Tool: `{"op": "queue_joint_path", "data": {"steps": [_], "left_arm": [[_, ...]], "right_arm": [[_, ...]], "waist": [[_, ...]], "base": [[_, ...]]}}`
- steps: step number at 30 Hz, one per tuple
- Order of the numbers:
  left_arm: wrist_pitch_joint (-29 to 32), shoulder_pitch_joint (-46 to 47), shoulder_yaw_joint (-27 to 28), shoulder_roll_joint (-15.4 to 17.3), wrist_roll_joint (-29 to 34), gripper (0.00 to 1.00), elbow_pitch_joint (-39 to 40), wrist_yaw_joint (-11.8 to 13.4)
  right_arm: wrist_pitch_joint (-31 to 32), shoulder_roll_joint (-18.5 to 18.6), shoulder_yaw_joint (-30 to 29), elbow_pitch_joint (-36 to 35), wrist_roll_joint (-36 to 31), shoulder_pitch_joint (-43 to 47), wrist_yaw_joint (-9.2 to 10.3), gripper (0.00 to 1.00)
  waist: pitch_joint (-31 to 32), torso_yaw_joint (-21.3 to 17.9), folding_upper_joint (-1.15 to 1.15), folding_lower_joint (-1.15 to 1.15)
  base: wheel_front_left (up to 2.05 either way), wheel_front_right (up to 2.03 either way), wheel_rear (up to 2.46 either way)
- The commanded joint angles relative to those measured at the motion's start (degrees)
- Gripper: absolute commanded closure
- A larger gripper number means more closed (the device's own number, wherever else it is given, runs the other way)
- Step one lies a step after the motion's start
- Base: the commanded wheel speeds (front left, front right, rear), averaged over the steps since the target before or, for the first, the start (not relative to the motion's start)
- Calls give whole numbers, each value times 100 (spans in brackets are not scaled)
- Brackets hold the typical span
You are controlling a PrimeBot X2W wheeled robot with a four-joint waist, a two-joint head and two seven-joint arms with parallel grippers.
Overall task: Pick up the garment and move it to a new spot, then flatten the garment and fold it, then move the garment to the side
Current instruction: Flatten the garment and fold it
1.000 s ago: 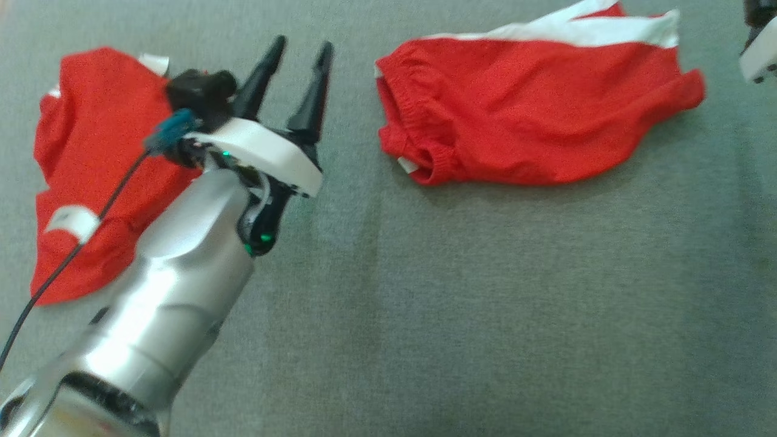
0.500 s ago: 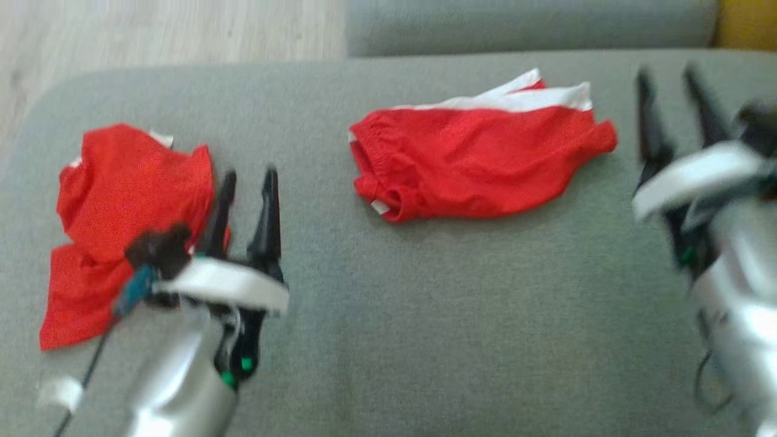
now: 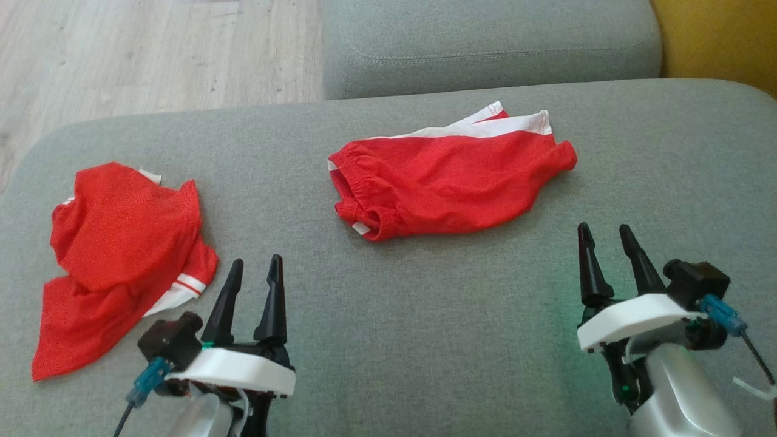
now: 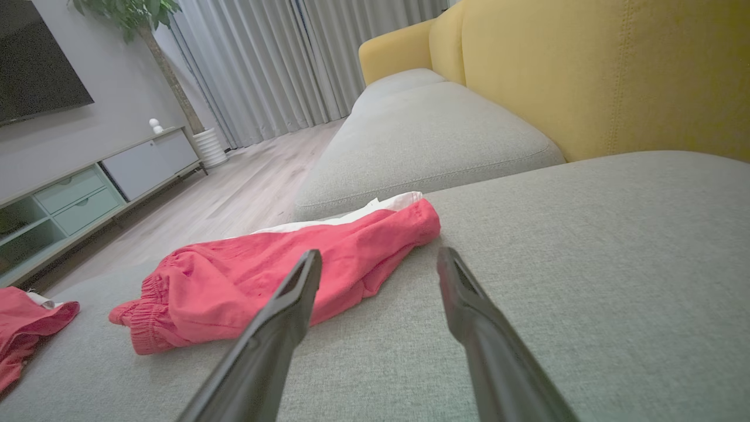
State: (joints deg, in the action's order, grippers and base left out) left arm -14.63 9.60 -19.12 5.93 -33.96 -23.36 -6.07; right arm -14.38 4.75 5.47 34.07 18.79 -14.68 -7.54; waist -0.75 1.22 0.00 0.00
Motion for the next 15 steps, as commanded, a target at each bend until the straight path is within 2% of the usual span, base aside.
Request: {"op": "queue_joint_path", "data": {"steps": [1,8,15], "left_arm": [[-37,155,278,-18,89,0,241,-38],[-37,204,332,-121,277,0,313,-112],[-37,480,170,-176,317,0,256,-135]], "right_arm": [[-30,-62,67,-265,-87,-156,5,0],[217,-148,-163,-556,-259,-230,5,0],[587,-165,-766,-475,-315,-785,5,0]], "waist": [[-3,-11,0,0],[-181,66,0,0],[-624,323,0,0]], "base": [[0,0,0],[0,0,0],[0,0,0]]}}
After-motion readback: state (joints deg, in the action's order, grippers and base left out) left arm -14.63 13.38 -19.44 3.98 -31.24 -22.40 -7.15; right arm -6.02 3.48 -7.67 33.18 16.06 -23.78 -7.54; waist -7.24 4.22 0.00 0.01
